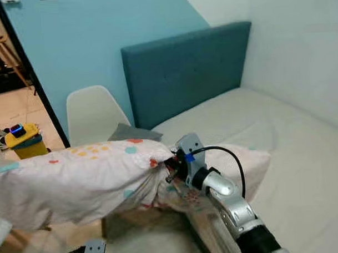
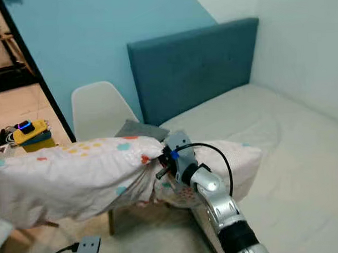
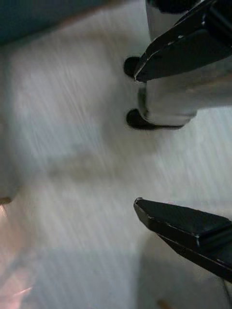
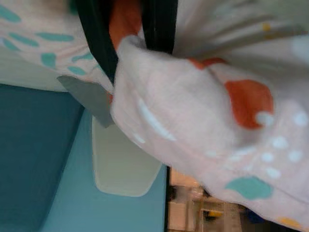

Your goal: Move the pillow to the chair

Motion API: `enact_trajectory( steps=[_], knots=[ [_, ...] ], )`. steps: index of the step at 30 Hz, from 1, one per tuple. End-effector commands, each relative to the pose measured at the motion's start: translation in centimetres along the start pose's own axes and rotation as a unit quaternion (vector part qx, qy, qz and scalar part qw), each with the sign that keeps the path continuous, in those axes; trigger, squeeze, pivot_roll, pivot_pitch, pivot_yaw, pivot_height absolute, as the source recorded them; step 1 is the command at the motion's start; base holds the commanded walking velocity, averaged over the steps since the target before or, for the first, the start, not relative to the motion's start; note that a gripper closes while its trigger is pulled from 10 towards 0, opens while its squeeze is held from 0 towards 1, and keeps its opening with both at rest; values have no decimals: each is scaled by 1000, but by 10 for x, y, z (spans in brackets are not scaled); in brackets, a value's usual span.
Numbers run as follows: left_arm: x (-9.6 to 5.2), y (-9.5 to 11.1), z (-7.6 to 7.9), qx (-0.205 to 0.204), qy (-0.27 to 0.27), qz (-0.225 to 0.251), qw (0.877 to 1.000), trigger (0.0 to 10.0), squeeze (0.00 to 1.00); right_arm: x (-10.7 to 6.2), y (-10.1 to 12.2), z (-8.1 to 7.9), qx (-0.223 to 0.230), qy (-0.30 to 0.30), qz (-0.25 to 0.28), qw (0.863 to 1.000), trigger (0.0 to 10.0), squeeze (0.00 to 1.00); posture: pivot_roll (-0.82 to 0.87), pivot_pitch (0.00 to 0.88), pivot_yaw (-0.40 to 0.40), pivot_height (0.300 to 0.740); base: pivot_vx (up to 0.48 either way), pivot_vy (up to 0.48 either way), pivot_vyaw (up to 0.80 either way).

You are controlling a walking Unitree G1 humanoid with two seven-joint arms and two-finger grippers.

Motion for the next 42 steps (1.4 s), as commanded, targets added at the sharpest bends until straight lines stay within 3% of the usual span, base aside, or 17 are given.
enact_trajectory(
  steps=[1,14,42],
  knots=[
    [-1,-3,-8,-4,14,-3,1000,10000,0,5,19,0,-14,4,35,999,10000,0,22,0,37,740,0,0,719],
    [-2,-6,-13,1,21,-8,1000,10000,0,5,17,-3,-23,16,27,999,10000,0,29,0,35,740,0,0,726],
    [-2,-10,-7,-5,20,-13,1000,10000,0,5,23,-11,-20,45,41,998,10000,0,32,0,25,740,0,0,726]
  ],
)
Point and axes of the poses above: a point about 5 cm out from each wrist's last joint towards the gripper, its own x axis pointing out of the wrist towards the gripper, its own y axis along the axis of the wrist's last joint, z = x × y, the point moved 4 cm from there along x, pointing out of the wrist towards the gripper, and after that the axes turned 3 degrees about -x, right-handed, at the moved point
